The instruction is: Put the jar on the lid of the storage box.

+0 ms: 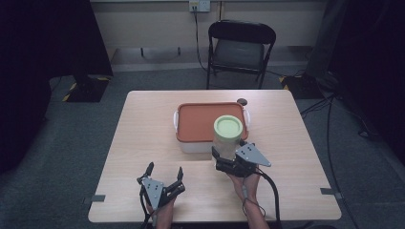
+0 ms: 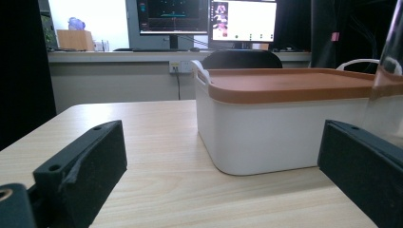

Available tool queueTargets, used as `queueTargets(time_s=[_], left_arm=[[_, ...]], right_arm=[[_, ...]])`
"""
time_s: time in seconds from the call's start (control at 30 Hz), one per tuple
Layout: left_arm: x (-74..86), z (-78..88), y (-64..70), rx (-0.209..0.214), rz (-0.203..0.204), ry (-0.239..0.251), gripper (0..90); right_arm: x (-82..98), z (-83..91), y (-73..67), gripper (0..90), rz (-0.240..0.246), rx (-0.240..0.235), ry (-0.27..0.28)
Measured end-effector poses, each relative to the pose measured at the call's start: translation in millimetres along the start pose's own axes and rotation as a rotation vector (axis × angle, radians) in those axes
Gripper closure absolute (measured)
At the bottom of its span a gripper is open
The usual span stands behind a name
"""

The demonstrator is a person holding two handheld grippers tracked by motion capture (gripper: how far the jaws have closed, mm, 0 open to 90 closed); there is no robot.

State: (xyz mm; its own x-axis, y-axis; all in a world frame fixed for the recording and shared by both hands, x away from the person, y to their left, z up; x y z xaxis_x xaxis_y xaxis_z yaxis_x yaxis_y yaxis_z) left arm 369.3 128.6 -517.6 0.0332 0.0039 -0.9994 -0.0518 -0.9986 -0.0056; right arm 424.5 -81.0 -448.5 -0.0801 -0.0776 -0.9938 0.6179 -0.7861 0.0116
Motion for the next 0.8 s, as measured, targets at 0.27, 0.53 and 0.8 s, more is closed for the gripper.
queueTargets(time_s=[0.27,0.53,0.8], left_arm=[[0.0,0.0,0.0,0.001,0.0,0.0,1.9],[0.0,0.1,0.1,0.001,0.001,0.0,1.9],[0.0,0.1,0.1,0.002,0.001,0.0,1.9]], right_arm=[[-18.1,-6.0,2.1,11.1,-0.001,-0.008,0.01],[-34.0,-11.7,4.6,11.1,0.004,-0.007,0.013],[-43.6,-11.7,4.8,11.1,-0.004,-0.017,0.02]])
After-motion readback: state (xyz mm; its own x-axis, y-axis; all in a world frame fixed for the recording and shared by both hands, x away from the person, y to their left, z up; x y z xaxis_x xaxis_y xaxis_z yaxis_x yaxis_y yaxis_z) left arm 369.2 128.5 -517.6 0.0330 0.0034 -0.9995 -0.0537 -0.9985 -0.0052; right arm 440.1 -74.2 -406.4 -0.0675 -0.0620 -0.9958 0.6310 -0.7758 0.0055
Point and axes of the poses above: each handheld gripper's, and its own axes: z roughly backward along the jaws, x roughly out of its underside, y roughly to its right, the point moved 8 cm from there along -z, roughly forward along the jaws, and after that the axes turned 7 degrees about -x, right-handed, at the moved point
